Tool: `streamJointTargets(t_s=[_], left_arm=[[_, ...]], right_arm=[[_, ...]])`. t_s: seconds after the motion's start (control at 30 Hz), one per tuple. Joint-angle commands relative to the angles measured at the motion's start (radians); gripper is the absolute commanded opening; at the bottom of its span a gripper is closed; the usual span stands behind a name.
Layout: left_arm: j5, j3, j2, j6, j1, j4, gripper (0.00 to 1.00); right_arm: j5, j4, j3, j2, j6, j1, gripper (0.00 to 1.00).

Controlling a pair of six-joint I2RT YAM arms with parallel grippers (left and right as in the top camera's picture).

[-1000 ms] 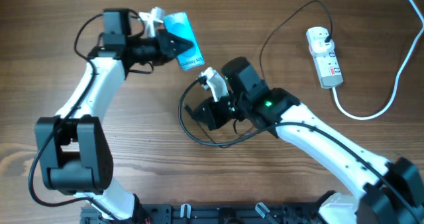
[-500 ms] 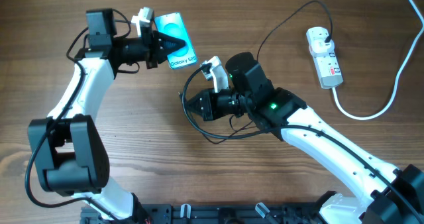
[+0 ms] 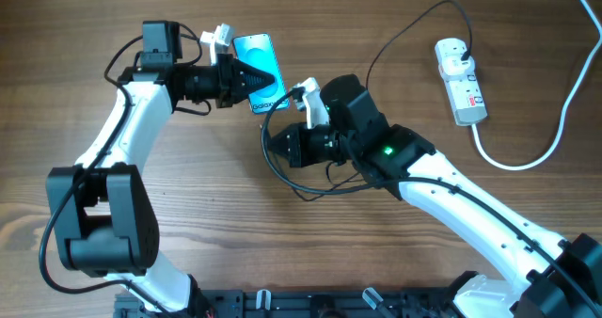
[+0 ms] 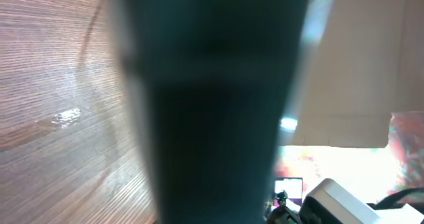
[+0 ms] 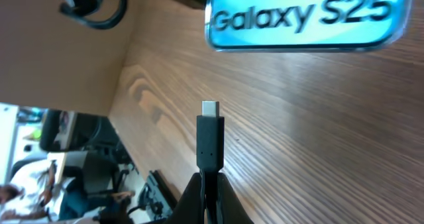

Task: Plug charger to phone and switch on socket
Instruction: 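Lift the cable plug and bring it up to the phone's bottom port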

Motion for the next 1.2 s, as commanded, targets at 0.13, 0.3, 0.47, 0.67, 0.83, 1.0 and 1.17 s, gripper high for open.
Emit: streamJointTargets(t_s=[0.13, 0.3, 0.47, 0.67, 0.83, 1.0, 1.17], left_arm=[[-0.063, 0.003, 0.000, 0.086, 0.003, -0.013, 0.04], [0.020, 0.003, 0.000, 0.086, 0.003, -0.014, 0.04], [0.088, 0.003, 0.000, 0.086, 0.000, -0.031, 0.04], [0.110, 0.003, 0.000, 0.078, 0.000, -0.031, 0.04], [0.121, 0.003, 0.000, 0.078, 0.000, -0.042, 0.04], [0.120, 0.003, 0.000, 0.079, 0.000, -0.042, 0.04], [0.120, 0.003, 0.000, 0.079, 0.000, -0.042, 0.04]], right_arm=[[0.127, -0.027, 0.021, -0.011, 0.022, -0.001, 0.04], [0.153, -0.019, 0.021, -0.004, 0.037, -0.001, 0.04], [0.137, 0.007, 0.021, 0.006, 0.023, 0.008, 0.04], [0.137, 0.004, 0.021, 0.006, 0.021, 0.013, 0.04], [0.138, 0.012, 0.021, 0.006, 0.017, 0.013, 0.04], [0.137, 0.051, 0.021, 0.006, 0.016, 0.013, 0.04], [0.172, 0.036, 0.021, 0.006, 0.042, 0.013, 0.04]])
